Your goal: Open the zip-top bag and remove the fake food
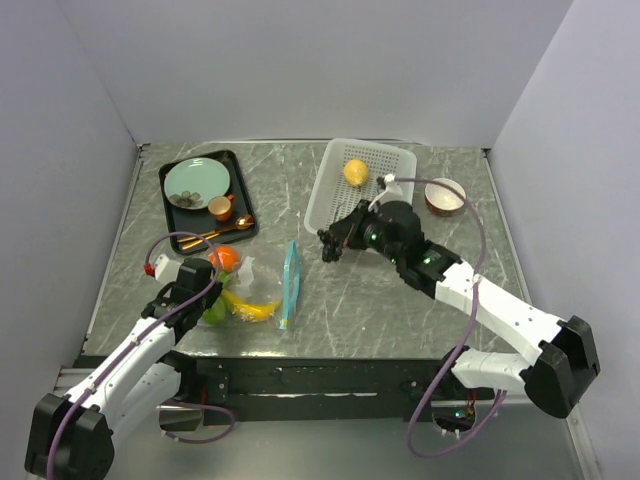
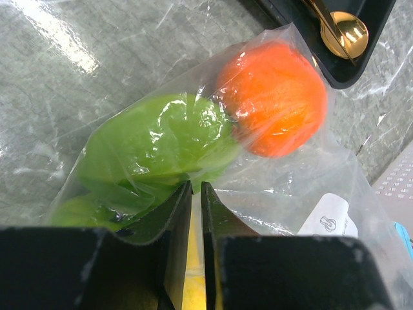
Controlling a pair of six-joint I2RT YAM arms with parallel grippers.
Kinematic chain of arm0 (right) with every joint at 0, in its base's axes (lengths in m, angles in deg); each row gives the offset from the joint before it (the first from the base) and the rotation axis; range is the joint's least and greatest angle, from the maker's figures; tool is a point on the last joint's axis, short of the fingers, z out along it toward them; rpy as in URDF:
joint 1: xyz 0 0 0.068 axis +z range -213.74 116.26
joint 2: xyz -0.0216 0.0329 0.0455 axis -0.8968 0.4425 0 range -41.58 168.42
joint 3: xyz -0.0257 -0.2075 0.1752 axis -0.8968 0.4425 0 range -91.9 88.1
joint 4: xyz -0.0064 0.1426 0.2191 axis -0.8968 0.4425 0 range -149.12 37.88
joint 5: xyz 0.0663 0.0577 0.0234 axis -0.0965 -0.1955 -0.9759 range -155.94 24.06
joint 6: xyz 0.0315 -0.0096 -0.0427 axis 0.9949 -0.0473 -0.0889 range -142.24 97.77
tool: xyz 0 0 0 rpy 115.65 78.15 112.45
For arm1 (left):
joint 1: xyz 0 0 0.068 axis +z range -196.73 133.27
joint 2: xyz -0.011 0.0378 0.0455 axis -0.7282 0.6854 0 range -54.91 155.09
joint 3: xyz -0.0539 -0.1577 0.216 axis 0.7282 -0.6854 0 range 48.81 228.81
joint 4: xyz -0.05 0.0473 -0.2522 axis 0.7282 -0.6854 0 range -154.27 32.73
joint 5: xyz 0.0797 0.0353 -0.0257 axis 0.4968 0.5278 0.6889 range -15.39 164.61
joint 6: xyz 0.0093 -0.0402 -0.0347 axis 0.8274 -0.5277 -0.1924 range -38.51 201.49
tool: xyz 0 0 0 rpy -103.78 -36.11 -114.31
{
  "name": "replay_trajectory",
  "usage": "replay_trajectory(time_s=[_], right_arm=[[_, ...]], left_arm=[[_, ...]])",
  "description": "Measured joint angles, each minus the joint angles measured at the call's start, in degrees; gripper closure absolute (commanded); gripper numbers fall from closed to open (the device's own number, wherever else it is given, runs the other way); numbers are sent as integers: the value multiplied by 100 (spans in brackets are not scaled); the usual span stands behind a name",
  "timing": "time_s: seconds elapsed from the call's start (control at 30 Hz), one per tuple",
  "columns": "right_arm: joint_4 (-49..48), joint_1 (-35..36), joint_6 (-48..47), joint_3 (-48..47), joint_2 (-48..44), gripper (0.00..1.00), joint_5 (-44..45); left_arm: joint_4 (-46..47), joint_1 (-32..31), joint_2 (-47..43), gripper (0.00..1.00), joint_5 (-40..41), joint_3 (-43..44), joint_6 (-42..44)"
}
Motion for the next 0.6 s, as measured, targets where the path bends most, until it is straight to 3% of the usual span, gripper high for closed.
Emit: replay_trajectory(time_s=[0.37, 0.57, 0.6], right_arm=[[205, -1237, -481, -1185, 437, 100, -173], [-155, -1604, -579, -1449, 1661, 100, -332], [-184, -1661, -584, -1543, 1928, 96, -352]], left_arm=[[-2, 0, -13, 82, -85, 2, 103], [-61, 0, -52, 80, -127, 33, 221], [-66, 0, -70, 79, -142, 33, 254]])
